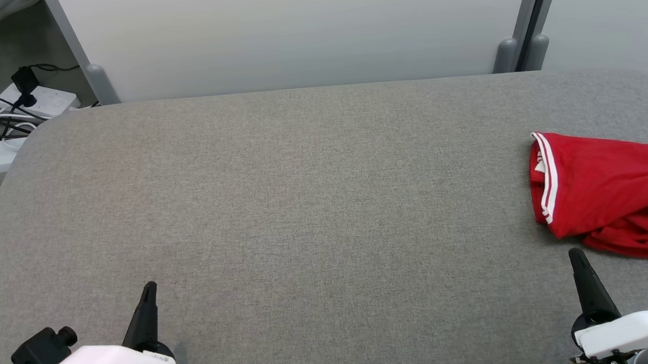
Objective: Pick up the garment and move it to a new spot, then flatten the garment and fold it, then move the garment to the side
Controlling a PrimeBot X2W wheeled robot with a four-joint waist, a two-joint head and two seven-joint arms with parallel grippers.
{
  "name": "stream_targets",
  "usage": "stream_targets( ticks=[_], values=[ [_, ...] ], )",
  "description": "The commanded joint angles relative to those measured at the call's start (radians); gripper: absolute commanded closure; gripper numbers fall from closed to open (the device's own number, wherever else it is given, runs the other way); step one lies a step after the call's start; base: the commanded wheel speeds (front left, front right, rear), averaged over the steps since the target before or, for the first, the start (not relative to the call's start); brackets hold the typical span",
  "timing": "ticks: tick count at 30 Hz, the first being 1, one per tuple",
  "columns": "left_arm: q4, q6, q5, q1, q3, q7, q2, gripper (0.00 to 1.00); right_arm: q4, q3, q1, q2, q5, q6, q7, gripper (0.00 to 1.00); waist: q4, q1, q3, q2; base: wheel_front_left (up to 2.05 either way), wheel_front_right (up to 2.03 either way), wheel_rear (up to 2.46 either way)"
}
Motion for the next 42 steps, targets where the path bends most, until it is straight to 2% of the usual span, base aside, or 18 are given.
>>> stream_targets(
  ticks=[1,42],
  values=[
    [-0.018,-0.014,-0.025,-0.061,0.037,0.004,0.012,1.0,-0.022,0.001,-0.042,-0.012,0.029,0.001,0.01,1.0,-0.001,-0.0001,0.0,0.0,0.0,0.0,0.0],
    [0.046,-0.144,-0.386,-0.086,0.192,0.111,-0.1,1.0,0.019,-0.063,-0.078,0.001,0.489,0.001,0.116,1.0,-0.027,-0.0001,-0.007,0.0,0.0,0.0,0.0]
  ],
)
